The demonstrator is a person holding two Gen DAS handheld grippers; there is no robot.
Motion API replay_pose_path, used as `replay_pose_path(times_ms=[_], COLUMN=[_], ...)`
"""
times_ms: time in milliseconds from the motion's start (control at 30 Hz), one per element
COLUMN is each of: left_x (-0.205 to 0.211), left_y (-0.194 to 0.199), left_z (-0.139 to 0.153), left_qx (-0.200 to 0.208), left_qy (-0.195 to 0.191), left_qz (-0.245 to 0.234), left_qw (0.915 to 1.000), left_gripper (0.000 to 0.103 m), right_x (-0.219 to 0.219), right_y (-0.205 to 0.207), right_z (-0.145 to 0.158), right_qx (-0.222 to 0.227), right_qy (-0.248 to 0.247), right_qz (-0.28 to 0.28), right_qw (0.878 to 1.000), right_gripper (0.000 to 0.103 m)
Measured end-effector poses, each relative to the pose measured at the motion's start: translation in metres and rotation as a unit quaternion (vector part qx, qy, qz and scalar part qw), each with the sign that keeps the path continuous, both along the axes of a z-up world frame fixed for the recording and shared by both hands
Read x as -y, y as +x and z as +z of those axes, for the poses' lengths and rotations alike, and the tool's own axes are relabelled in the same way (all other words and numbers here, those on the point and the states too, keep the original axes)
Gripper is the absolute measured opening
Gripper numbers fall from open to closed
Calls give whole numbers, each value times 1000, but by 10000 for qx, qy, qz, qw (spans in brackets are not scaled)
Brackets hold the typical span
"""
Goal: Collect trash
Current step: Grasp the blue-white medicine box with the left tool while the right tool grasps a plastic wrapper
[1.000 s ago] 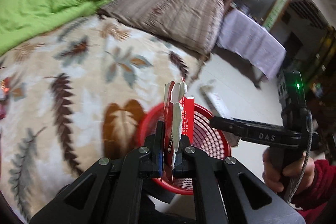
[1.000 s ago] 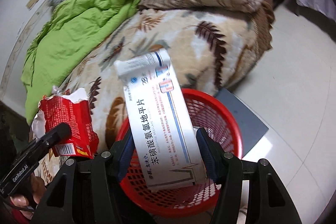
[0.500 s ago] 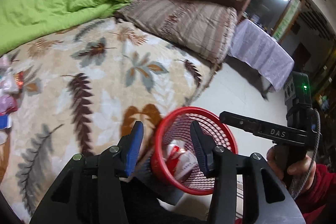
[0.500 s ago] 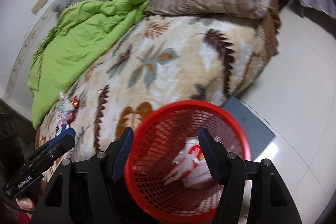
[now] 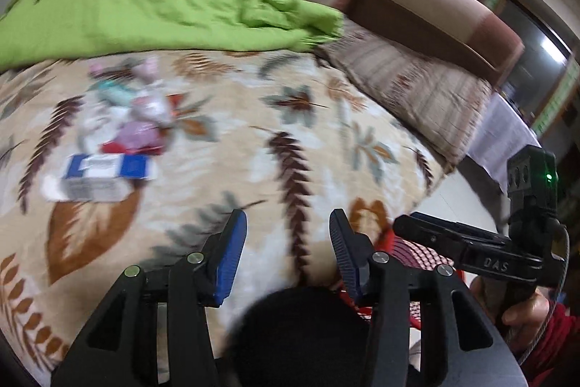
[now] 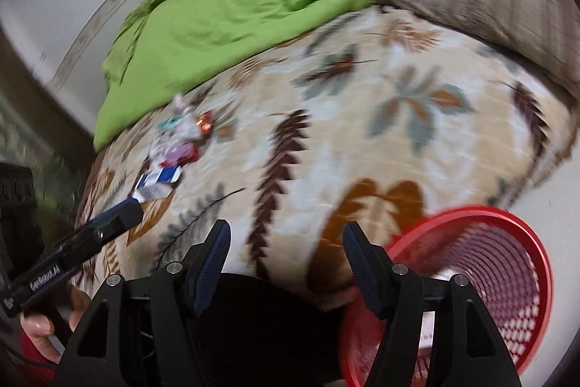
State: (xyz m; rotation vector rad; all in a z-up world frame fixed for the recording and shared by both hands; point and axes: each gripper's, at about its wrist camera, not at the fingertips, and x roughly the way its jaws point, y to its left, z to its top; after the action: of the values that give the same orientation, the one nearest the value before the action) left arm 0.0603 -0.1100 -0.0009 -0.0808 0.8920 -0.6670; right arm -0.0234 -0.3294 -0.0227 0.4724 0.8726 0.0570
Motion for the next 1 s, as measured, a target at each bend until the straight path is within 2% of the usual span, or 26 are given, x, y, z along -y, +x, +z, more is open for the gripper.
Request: replay_pose_path(times_ms=[200, 267, 333, 433, 567, 633, 700, 867, 933, 1000], left_x=[-63, -85, -109, -126, -131, -130, -132, -134, -133, -128], left_y=[26, 36, 49, 64, 85, 93, 104, 127, 132, 138], left_z=[-14, -17, -22, -32, -49, -57, -64, -83, -89, -94], left_qx=[-303, -449, -697, -1022, -1488, -1662, -1782, -2063, -2115, -2104], left_qy=[-131, -263, -470, -663, -953, -1084, -1151, -1332, -1329, -1214], left_qz=[904, 1224, 1604, 1942, 2195, 2356, 2627, 3080, 3187, 3225], left_qw=[9954, 9911, 9835, 9734, 9595, 9514, 9413, 9191, 9143, 9149], left_gripper=[46, 46, 46, 46, 46, 51, 58, 59, 61, 62], right_x=[-33, -41, -45, -48, -46, -43, -39, -30, -27, -26], right_y=[24, 27, 29, 32, 33, 33, 32, 32, 33, 34], right_z=[5, 8, 8, 5, 0, -2, -4, -8, -9, -10], right_qx=[75, 121, 152, 127, 88, 72, 63, 55, 58, 57], right_qy=[-18, -19, -21, 32, 74, 97, 120, 191, 198, 190], right_qz=[429, 527, 590, 618, 592, 563, 515, 416, 396, 385], right_qw=[9990, 9985, 9981, 9980, 9982, 9983, 9986, 9989, 9990, 9991], right_gripper=[69, 69, 69, 69, 69, 69, 69, 69, 69, 69])
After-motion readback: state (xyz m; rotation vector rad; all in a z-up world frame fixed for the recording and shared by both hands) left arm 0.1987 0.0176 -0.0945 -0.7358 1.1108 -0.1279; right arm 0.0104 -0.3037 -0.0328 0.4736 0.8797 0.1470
